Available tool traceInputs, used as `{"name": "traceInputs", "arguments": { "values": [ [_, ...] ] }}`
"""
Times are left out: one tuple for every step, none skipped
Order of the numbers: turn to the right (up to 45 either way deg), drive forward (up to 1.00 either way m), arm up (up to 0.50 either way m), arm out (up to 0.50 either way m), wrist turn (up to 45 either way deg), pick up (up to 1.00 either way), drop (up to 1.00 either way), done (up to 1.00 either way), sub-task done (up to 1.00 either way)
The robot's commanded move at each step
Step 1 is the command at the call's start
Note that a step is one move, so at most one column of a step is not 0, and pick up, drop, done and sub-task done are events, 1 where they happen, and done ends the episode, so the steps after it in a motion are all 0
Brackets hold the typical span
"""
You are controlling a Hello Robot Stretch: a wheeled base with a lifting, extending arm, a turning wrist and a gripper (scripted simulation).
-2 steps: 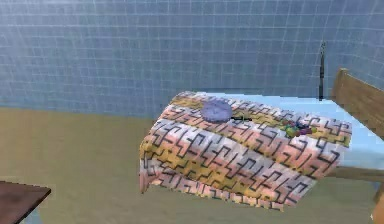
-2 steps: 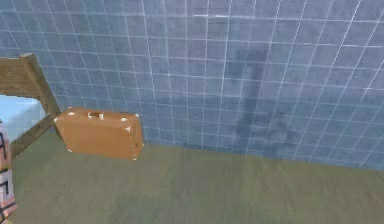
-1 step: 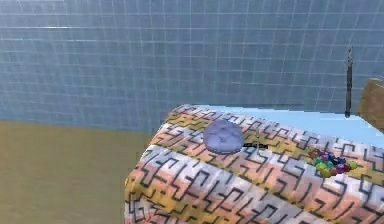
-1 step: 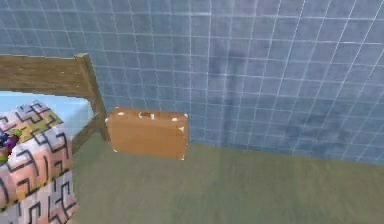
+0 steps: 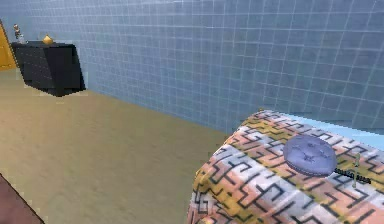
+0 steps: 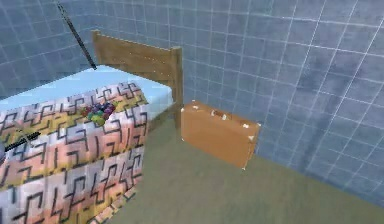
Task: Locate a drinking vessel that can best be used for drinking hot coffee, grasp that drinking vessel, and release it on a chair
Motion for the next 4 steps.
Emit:
{"name": "traceInputs", "arguments": {
  "values": [
    [0.0,0.20,0.00,0.00,0.0,0.00,0.00,0.00,0.00],
    [-45.0,0.00,0.00,0.00,0.0,0.00,0.00,0.00,0.00],
    [-9.0,0.00,0.00,0.00,0.0,0.00,0.00,0.00,0.00],
    [0.0,0.25,0.00,0.00,0.0,0.00,0.00,0.00,0.00]
  ]
}}
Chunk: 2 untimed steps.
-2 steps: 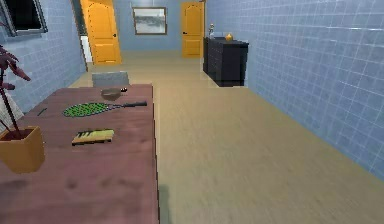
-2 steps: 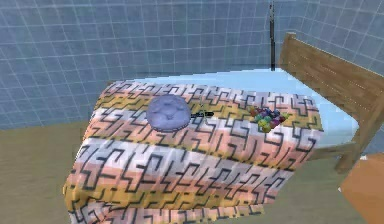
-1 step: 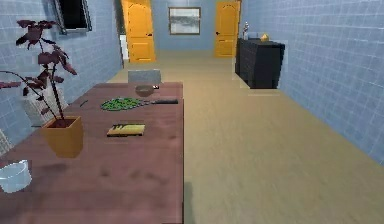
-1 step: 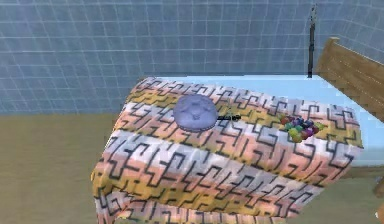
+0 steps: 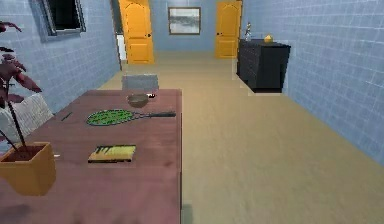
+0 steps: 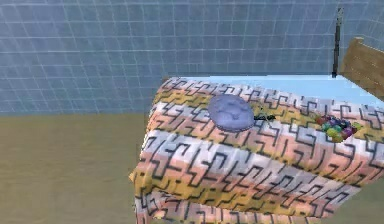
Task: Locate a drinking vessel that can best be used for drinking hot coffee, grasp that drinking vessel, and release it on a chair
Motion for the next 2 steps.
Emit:
{"name": "traceInputs", "arguments": {
  "values": [
    [-45.0,0.00,0.00,0.00,0.0,0.00,0.00,0.00,0.00],
    [-45.0,0.00,0.00,0.00,0.0,0.00,0.00,0.00,0.00]
  ]
}}
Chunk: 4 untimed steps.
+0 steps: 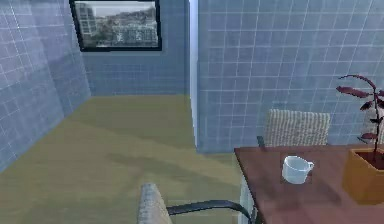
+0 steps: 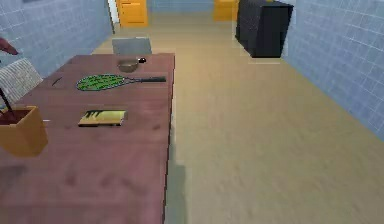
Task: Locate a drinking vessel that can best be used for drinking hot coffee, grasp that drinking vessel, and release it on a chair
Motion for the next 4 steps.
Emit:
{"name": "traceInputs", "arguments": {
  "values": [
    [-45.0,0.00,0.00,0.00,0.0,0.00,0.00,0.00,0.00],
    [-12.0,0.00,0.00,0.00,0.0,0.00,0.00,0.00,0.00],
    [0.0,0.00,0.50,0.00,0.0,0.00,0.00,0.00,0.00],
    [0.0,0.00,0.36,0.00,0.0,0.00,0.00,0.00,0.00]
  ]
}}
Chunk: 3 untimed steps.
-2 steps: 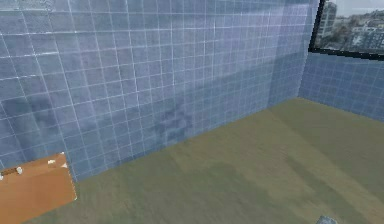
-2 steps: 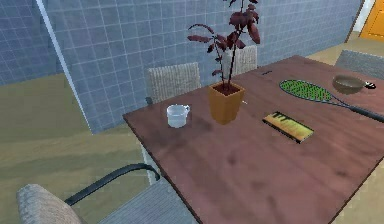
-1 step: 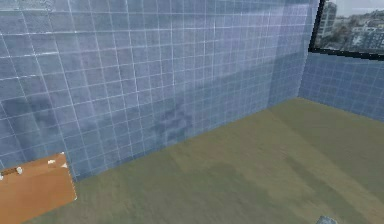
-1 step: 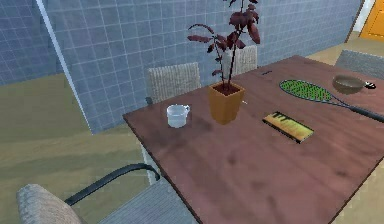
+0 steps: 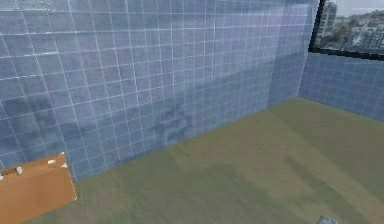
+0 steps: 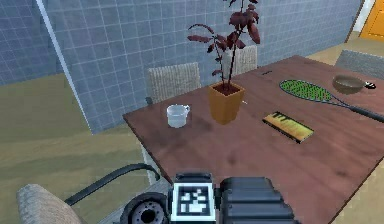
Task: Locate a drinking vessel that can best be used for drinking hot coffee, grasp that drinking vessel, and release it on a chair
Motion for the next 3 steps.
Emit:
{"name": "traceInputs", "arguments": {
  "values": [
    [0.0,0.00,0.00,0.50,0.0,0.00,0.00,0.00,0.00],
    [0.0,0.00,0.00,0.00,45.0,0.00,0.00,0.00,0.00],
    [0.0,0.00,0.00,0.00,45.0,0.00,0.00,0.00,0.00]
  ]
}}
